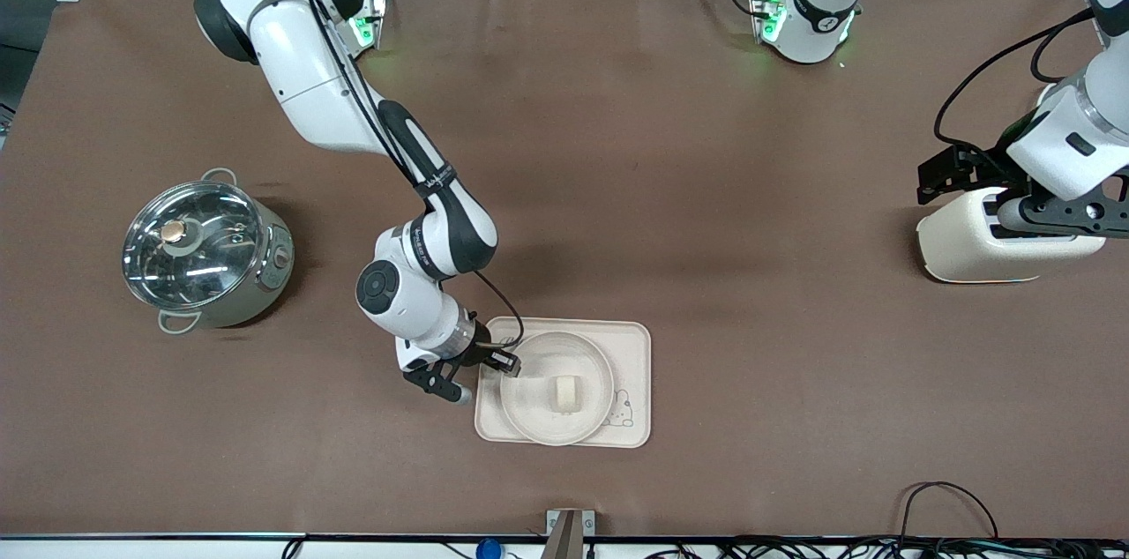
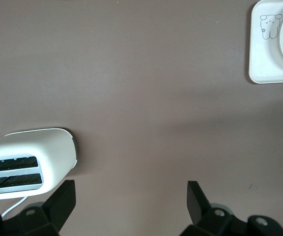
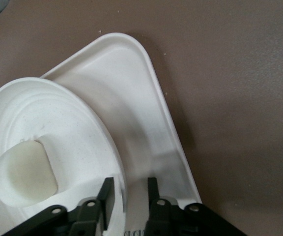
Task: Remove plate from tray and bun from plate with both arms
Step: 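Lift the plate off the tray and set it beside the tray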
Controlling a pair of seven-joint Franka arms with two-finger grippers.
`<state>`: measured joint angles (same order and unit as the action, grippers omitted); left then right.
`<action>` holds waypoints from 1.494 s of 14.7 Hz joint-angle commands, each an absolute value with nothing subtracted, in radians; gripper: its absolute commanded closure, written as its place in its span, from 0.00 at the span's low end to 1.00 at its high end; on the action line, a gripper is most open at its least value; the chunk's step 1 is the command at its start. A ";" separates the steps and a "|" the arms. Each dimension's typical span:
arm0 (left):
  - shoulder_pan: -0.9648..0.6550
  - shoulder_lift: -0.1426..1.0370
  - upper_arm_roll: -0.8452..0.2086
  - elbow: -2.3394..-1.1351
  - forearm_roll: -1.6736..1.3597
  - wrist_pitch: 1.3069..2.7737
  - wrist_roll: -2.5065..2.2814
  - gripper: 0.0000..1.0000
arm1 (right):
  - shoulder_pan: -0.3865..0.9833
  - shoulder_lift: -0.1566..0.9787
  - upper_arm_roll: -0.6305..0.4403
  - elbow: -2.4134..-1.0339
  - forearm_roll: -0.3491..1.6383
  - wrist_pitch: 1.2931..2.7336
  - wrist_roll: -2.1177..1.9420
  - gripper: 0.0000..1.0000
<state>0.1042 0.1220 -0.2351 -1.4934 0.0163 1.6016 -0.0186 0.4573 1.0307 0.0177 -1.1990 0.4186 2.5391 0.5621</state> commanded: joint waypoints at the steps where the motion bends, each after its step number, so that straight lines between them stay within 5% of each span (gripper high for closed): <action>1: 0.103 0.129 -0.233 -1.480 0.014 1.605 -0.018 0.00 | 0.454 1.042 0.017 -1.180 0.425 2.540 0.520 1.00; 9: 0.094 0.130 -0.235 -1.483 0.014 1.605 -0.021 0.00 | 0.425 0.962 0.096 -1.236 0.462 2.559 0.419 1.00; 16: 0.071 0.138 -0.258 -1.522 0.002 1.612 -0.112 0.00 | 0.396 0.593 0.182 -1.733 0.463 2.554 0.359 1.00; 22: 0.031 0.137 -0.288 -1.658 -0.037 1.758 -0.202 0.00 | 0.390 0.535 0.256 -1.980 0.468 2.679 0.328 1.00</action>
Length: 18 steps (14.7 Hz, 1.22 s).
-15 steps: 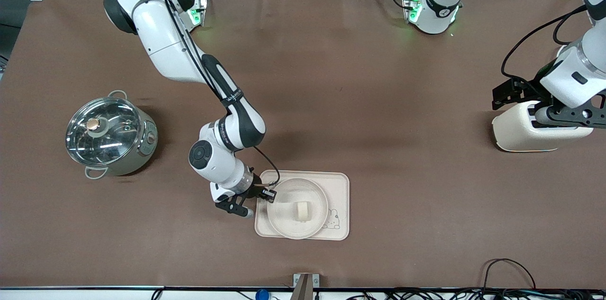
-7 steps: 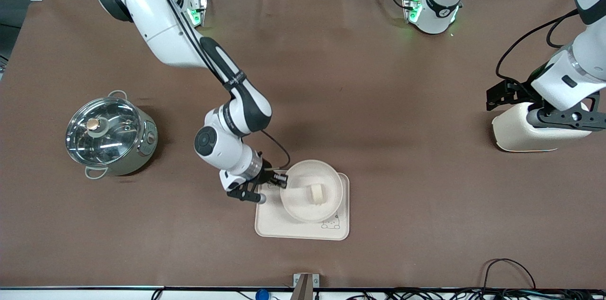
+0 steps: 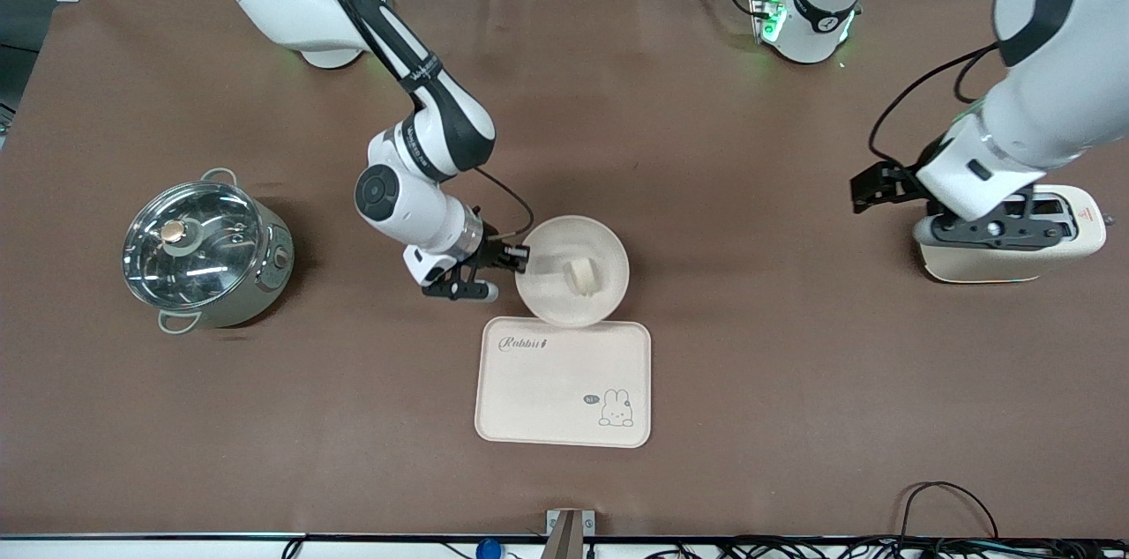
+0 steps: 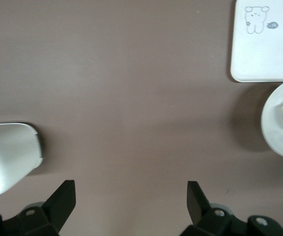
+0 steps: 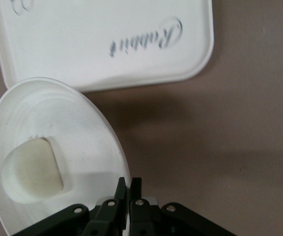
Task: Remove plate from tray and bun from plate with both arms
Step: 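Lift the plate off the tray and set it beside the tray, then reach the left gripper to the bun while the right gripper holds the plate, then grasp the bun with the left gripper while the right gripper releases the plate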
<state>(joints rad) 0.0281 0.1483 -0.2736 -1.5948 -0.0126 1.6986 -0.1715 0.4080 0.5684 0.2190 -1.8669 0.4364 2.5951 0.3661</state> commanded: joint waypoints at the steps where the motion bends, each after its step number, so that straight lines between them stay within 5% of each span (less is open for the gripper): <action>1: 0.031 0.137 -0.304 -1.683 -0.037 1.788 -0.227 0.00 | 0.391 0.558 0.274 -1.982 0.469 2.712 0.330 1.00; 4: 0.028 0.144 -0.363 -1.796 -0.037 1.934 -0.342 0.00 | 0.387 0.652 0.330 -1.977 0.480 2.859 0.333 0.99; 5: 0.028 0.161 -0.389 -1.818 -0.037 1.975 -0.394 0.00 | 0.388 0.653 0.331 -1.974 0.514 2.864 0.337 0.82; 6: 0.028 0.184 -0.417 -1.830 -0.037 2.011 -0.453 0.00 | 0.388 0.653 0.331 -1.974 0.564 2.862 0.336 0.25; 7: 0.022 0.211 -0.446 -1.838 -0.034 2.043 -0.519 0.00 | 0.391 0.646 0.333 -1.983 0.587 2.864 0.336 0.00; 13: -0.159 0.405 -0.462 -1.816 0.056 2.258 -0.901 0.00 | 0.330 0.471 0.330 -2.028 0.589 2.723 0.337 0.00; 18: -0.299 0.625 -0.456 -1.639 0.234 2.272 -1.184 0.03 | 0.191 0.276 0.321 -2.033 0.574 2.518 0.201 0.00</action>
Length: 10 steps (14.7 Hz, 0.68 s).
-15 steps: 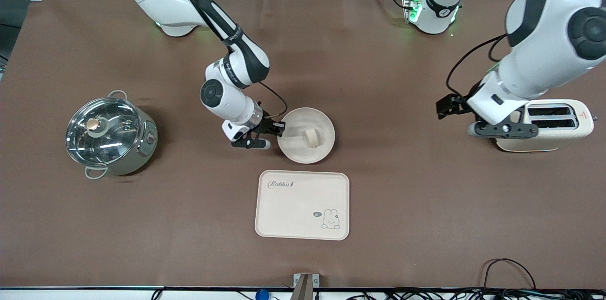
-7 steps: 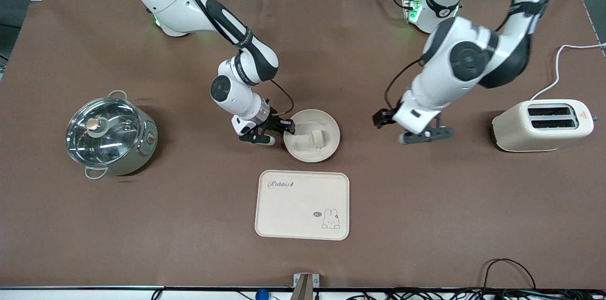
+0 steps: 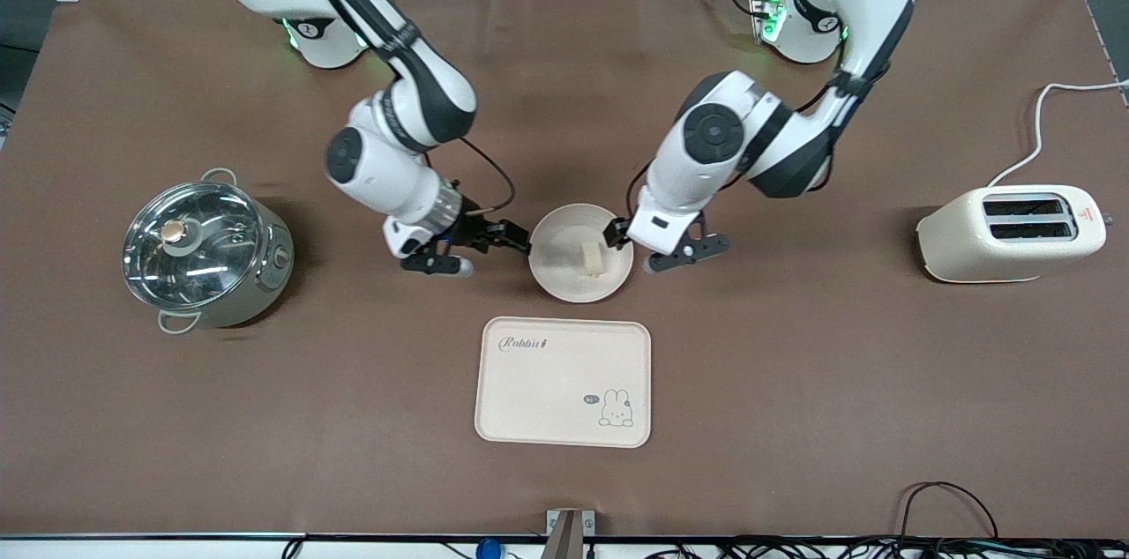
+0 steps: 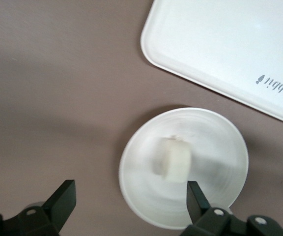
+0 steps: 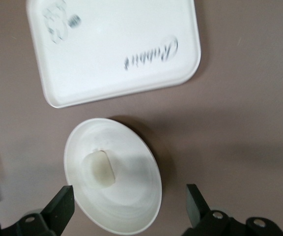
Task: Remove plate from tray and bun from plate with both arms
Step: 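Grasp the bun with the left gripper while the right gripper releases the plate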
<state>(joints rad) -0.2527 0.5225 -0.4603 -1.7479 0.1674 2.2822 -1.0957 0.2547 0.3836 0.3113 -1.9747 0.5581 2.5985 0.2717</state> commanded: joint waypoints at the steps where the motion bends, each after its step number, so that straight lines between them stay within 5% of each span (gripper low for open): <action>1: -0.317 0.671 -0.456 -1.603 0.279 2.272 -1.227 0.05 | 0.158 0.220 0.321 -2.058 0.565 2.473 0.175 0.00; 10: -0.432 0.827 -0.391 -1.499 0.393 2.278 -1.338 0.17 | -0.089 -0.123 0.314 -2.001 0.258 2.048 0.046 0.00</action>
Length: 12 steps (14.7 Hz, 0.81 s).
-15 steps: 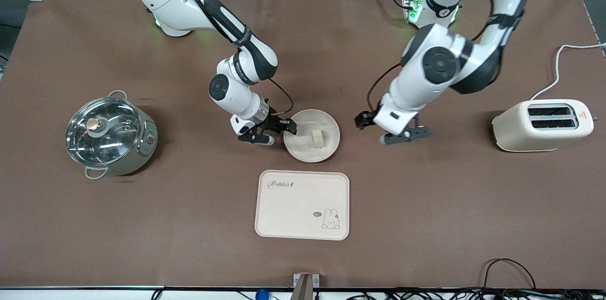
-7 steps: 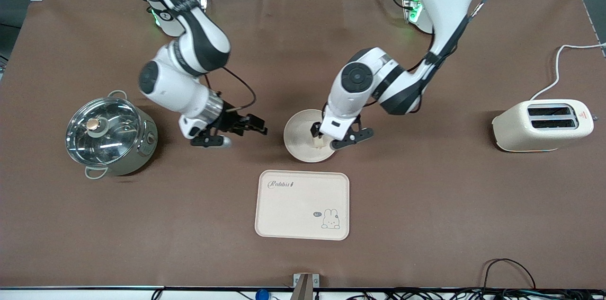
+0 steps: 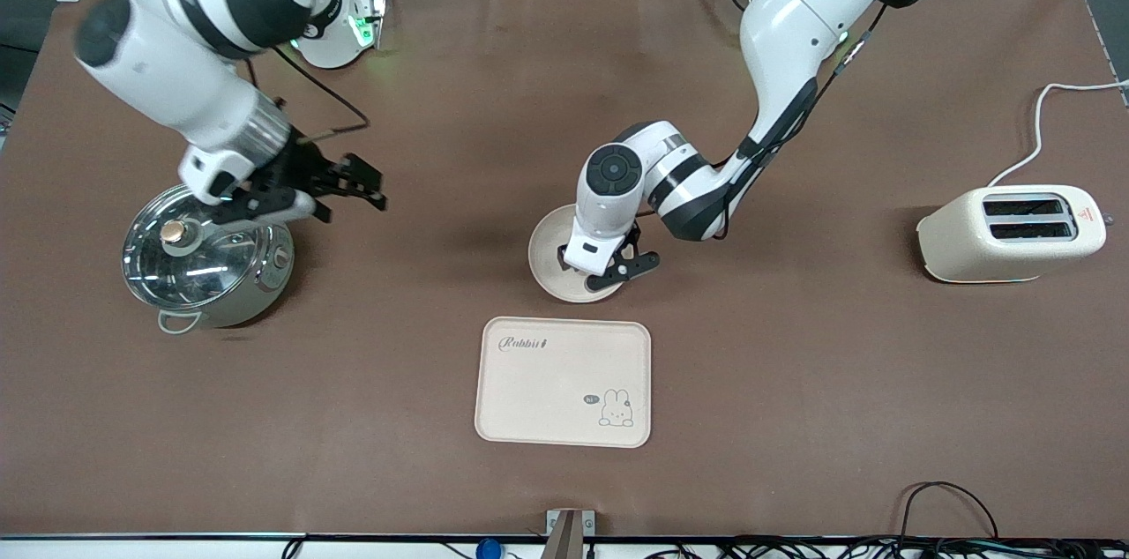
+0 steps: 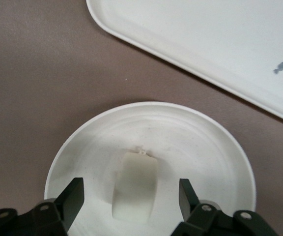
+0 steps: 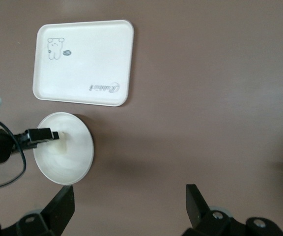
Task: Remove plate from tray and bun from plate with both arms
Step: 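Lift the bun with the left gripper while the right arm returns to rest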
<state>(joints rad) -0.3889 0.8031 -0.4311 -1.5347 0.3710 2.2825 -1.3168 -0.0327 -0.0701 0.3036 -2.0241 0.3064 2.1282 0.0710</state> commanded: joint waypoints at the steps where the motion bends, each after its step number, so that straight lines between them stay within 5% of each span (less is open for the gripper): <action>1: -0.443 0.833 -0.379 -1.497 0.391 2.281 -1.344 0.20 | -0.112 -0.123 0.316 -1.941 0.208 1.984 0.048 0.00; 6: -0.443 0.861 -0.376 -1.497 0.385 2.333 -1.347 0.43 | -0.181 -0.101 0.267 -1.642 0.120 1.648 0.046 0.00; 9: -0.437 0.856 -0.376 -1.496 0.380 2.333 -1.347 0.69 | -0.196 -0.072 0.262 -1.562 0.068 1.611 0.046 0.00; 12: -0.430 0.827 -0.377 -1.473 0.370 2.321 -1.347 0.74 | -0.206 -0.019 0.244 -1.525 0.052 1.609 0.037 0.00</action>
<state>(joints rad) -0.4302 0.8485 -0.3805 -1.4994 0.3710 2.3316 -1.3315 -0.1901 -0.0862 0.2489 -1.5877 0.0800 1.6247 0.0494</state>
